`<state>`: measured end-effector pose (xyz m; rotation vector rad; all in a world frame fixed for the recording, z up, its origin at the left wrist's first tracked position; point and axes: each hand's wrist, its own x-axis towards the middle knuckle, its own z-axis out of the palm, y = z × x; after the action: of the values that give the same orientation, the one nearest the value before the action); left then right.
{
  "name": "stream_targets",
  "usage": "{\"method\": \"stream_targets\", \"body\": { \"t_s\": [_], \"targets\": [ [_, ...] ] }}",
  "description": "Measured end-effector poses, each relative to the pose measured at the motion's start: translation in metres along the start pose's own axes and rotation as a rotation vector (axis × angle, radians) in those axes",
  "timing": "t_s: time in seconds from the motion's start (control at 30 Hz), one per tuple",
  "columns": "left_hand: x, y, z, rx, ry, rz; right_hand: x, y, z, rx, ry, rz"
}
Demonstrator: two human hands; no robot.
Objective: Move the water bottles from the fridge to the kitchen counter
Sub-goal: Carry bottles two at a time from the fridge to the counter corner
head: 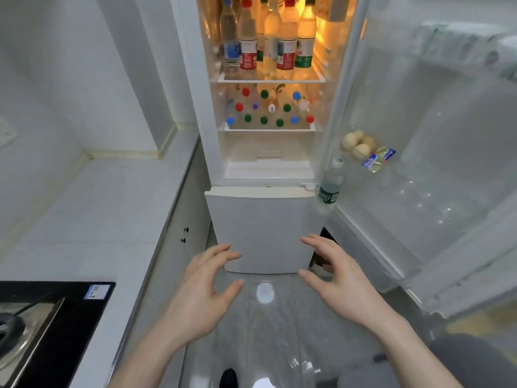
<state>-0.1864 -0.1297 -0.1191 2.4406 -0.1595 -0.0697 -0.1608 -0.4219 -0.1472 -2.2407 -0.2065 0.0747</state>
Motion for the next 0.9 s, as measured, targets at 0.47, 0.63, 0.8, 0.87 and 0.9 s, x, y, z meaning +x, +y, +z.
{"method": "stream_targets", "body": {
  "t_s": [0.47,0.63,0.8,0.87,0.9],
  "targets": [
    [0.148,-0.025,-0.025,0.019,-0.16,0.29,0.087,-0.023,0.008,0.053,0.269,0.172],
    [0.191,-0.011,-0.017,0.013,-0.228,0.367,0.093,-0.006,-0.012,0.049,0.351,0.25],
    [0.233,0.012,-0.002,0.0,-0.228,0.404,0.112,0.02,-0.029,0.061,0.363,0.304],
    [0.246,0.017,0.004,0.014,-0.232,0.409,0.123,0.032,-0.033,0.067,0.342,0.316],
    [0.254,0.02,0.006,0.02,-0.226,0.413,0.132,0.04,-0.036,0.067,0.339,0.311]
  ]
}}
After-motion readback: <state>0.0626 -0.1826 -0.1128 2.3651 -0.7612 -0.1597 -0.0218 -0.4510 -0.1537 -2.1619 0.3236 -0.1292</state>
